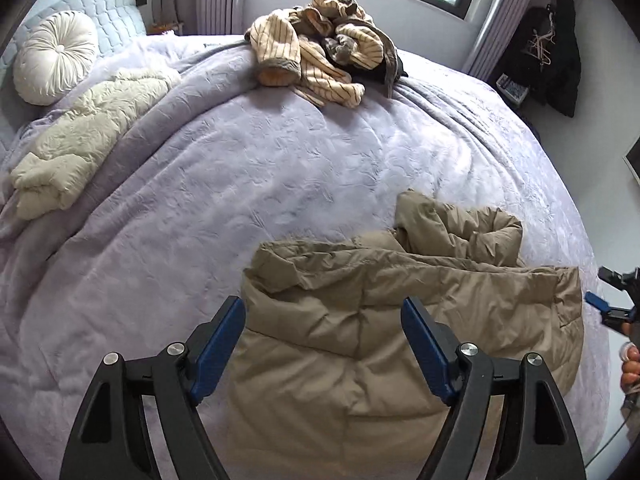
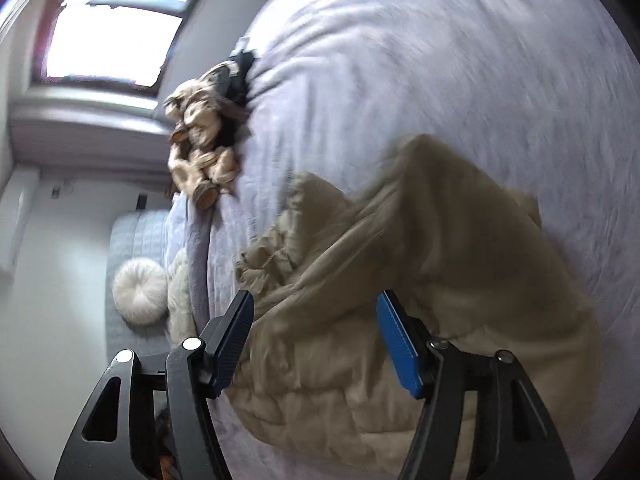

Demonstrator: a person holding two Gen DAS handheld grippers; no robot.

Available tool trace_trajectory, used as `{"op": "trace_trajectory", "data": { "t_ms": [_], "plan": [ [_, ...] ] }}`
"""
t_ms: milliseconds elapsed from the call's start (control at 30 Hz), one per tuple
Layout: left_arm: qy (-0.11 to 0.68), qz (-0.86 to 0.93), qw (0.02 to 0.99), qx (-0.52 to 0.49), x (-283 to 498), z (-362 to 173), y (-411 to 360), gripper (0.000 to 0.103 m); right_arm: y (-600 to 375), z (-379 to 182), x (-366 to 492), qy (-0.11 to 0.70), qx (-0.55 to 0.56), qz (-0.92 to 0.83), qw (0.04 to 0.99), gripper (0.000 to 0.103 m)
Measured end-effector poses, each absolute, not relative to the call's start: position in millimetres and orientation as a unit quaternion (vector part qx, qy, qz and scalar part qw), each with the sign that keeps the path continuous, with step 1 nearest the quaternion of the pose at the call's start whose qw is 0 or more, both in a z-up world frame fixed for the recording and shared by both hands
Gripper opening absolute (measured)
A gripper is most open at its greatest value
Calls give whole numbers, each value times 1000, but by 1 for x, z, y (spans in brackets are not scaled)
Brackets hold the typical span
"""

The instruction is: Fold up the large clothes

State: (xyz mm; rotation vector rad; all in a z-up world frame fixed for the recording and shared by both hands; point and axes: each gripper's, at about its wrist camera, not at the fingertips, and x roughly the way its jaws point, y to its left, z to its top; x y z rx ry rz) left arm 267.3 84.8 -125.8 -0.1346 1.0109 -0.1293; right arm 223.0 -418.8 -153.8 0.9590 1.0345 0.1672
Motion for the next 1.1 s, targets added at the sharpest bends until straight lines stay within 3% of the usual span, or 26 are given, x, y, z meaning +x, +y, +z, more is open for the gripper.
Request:
{"op": "trace_trajectory", "data": {
  "t_ms": [33, 67, 100, 133, 267, 300, 333, 400, 567, 600, 633, 667, 700, 733, 933, 1100],
  "plan": [
    [483, -65, 871, -63, 267, -130, 85, 66, -416, -145, 222, 478, 407, 75, 775, 66],
    [486, -67, 870, -58, 266, -138, 84, 58, -414, -141, 221, 483, 381, 68, 785, 53],
    [491, -64, 867, -52, 267, -144, 82, 46, -411, -138, 220, 492, 340, 59, 799, 31],
    [499, -60, 863, -43, 268, -156, 80, 42, -407, -138, 219, 504, 301, 50, 808, 25],
    [500, -28, 865, -47, 273, -177, 84, 44, -406, -154, 219, 536, 196, -9, 821, 24],
    [497, -25, 865, -66, 276, -179, 92, 51, -411, -157, 218, 536, 177, -32, 825, 27],
    [498, -26, 863, -80, 280, -180, 96, 72, -418, -157, 217, 530, 171, -49, 829, 34],
    [486, -19, 869, -93, 288, -180, 106, 86, -435, -155, 214, 510, 182, -71, 838, 73],
    [528, -46, 841, -111, 329, -205, 112, 86, -460, -173, 228, 525, 203, -60, 825, 75],
    [531, -48, 838, -114, 334, -209, 113, 78, -462, -181, 233, 535, 209, -62, 816, 75],
    [527, -55, 840, -120, 338, -211, 112, 42, -465, -189, 237, 542, 218, -65, 809, 75],
    [528, -55, 839, -121, 342, -213, 111, 25, -467, -196, 240, 546, 234, -61, 802, 62],
    [531, -49, 836, -130, 347, -217, 113, 18, -464, -197, 241, 543, 244, -54, 802, 24],
    [526, -40, 839, -136, 350, -219, 115, 18, -461, -197, 243, 540, 248, -42, 803, 17],
    [553, 21, 825, -111, 378, -275, 105, 18, -444, -222, 269, 555, 176, -73, 810, 14],
    [538, 53, 837, -82, 379, -257, 100, 21, -455, -257, 278, 559, 220, -117, 791, 30]
  ]
}}
